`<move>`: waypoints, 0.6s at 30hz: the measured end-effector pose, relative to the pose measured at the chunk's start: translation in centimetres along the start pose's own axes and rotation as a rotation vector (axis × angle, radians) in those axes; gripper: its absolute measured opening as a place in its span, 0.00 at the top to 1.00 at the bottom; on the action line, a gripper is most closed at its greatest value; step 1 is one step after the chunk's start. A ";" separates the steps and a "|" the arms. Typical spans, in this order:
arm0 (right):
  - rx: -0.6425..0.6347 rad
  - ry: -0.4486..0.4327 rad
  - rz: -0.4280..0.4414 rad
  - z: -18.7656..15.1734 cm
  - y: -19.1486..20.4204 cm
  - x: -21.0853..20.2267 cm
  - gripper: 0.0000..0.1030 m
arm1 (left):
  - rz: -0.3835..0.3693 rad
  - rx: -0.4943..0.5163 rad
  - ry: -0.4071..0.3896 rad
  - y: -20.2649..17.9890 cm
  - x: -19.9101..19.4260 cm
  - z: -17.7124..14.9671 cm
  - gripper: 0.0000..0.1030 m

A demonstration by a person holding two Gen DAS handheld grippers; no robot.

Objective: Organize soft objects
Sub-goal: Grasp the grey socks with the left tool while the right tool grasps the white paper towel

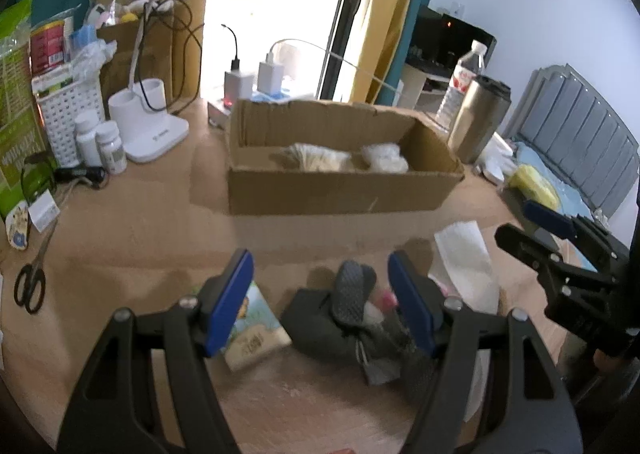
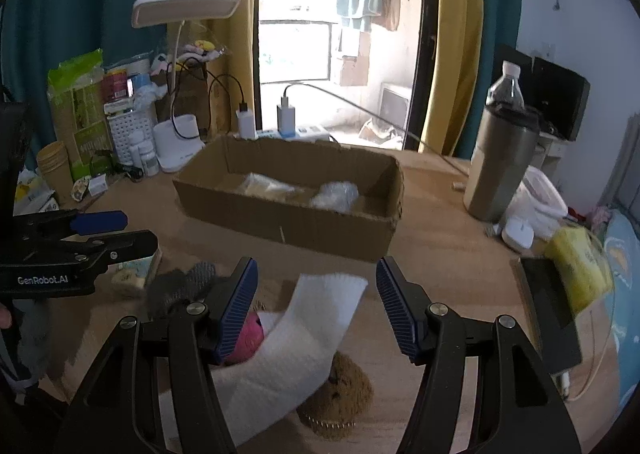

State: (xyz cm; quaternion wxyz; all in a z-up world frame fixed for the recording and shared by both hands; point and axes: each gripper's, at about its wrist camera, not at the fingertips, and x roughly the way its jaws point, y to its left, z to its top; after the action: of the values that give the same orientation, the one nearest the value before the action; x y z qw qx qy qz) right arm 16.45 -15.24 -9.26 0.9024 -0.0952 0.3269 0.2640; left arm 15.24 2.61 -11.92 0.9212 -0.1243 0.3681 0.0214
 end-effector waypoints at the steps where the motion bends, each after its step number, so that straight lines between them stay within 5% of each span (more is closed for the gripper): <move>1: 0.003 0.005 0.001 -0.3 -0.1 0.1 0.37 | 0.000 0.002 0.006 -0.1 0.1 -0.2 0.31; 18: 0.037 0.036 0.056 -3.3 -0.6 0.7 0.37 | 0.010 0.054 0.082 -2.2 1.9 -3.0 0.30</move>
State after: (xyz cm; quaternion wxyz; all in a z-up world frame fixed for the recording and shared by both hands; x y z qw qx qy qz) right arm 15.45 -16.64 -12.29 0.8903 -0.0740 0.3504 0.2814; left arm 14.94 -0.32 -14.85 0.9082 -0.0982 0.4067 0.0110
